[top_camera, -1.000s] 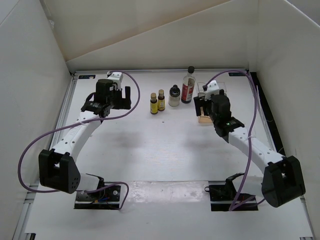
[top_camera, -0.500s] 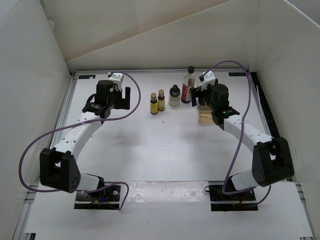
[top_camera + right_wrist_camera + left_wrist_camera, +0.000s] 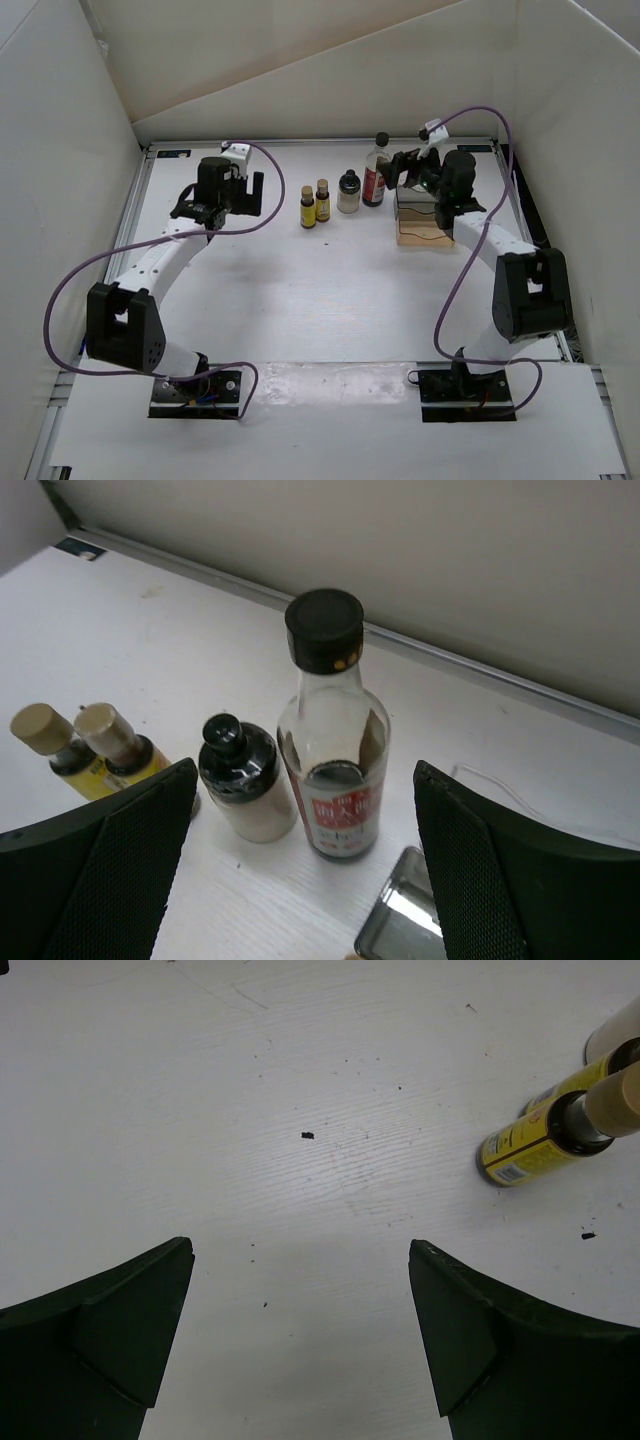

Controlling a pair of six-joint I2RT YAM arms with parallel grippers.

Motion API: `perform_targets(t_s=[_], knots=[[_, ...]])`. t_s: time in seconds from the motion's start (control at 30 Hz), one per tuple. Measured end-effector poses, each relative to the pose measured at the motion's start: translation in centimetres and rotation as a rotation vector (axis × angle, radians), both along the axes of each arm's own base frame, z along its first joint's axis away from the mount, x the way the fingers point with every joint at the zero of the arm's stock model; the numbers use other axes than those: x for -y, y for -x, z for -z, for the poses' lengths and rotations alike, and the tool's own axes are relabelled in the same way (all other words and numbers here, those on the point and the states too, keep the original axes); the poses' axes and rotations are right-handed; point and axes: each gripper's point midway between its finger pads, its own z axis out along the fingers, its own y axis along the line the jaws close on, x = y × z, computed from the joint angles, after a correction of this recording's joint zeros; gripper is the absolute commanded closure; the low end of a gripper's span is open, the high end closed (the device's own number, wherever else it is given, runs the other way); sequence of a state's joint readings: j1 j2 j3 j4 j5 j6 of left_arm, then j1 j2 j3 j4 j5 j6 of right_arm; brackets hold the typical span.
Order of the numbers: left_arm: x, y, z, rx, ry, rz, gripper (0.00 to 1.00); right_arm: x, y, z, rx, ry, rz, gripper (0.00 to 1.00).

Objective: Organize the condiment bottles

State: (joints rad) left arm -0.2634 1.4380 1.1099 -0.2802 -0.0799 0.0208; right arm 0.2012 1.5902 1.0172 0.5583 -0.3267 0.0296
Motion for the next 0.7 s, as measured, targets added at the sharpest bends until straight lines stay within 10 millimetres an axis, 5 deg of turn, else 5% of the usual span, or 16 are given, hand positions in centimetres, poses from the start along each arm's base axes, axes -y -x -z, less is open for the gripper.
perform_targets(t_s=[0.43, 0.7], knots=[[-0.4, -2.2, 0.8, -0.009, -0.012, -0.021, 0.0, -3.0, -5.6, -2.2, 0.056, -0.084, -0.135, 0.1], [-0.9, -3.0, 1.9, -0.032, -0.017, -0.037, 0.0, -4.6, -6.3, -1.4, 0.049, -0.077, -0.176, 0.12]])
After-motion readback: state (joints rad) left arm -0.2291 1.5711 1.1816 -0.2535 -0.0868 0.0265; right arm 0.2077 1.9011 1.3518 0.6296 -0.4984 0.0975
